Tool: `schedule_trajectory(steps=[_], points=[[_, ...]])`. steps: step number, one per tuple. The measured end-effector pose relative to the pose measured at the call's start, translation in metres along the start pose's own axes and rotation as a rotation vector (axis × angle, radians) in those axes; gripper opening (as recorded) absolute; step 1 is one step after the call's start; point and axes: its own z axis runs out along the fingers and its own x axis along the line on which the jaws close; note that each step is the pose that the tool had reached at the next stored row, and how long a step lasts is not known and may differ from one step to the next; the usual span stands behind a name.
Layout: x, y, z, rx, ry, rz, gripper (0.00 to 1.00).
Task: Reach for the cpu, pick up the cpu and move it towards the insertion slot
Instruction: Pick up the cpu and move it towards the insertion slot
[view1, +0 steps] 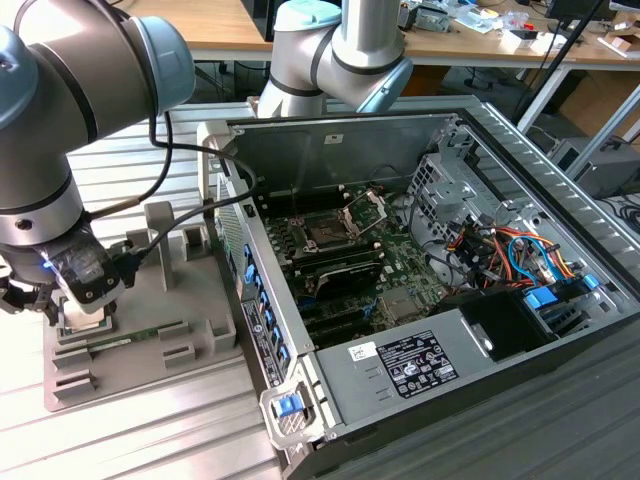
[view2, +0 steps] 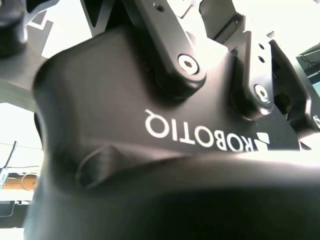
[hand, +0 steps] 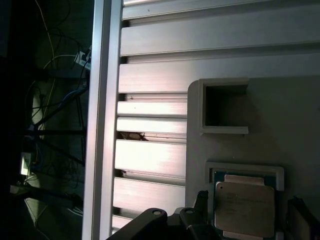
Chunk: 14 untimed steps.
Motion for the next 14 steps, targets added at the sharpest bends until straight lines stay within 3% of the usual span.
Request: schedule_trajectory(steps=[14], points=[[0.0, -0.0004, 0.0024, 0.0, -0.0001, 0.0, 0.67]])
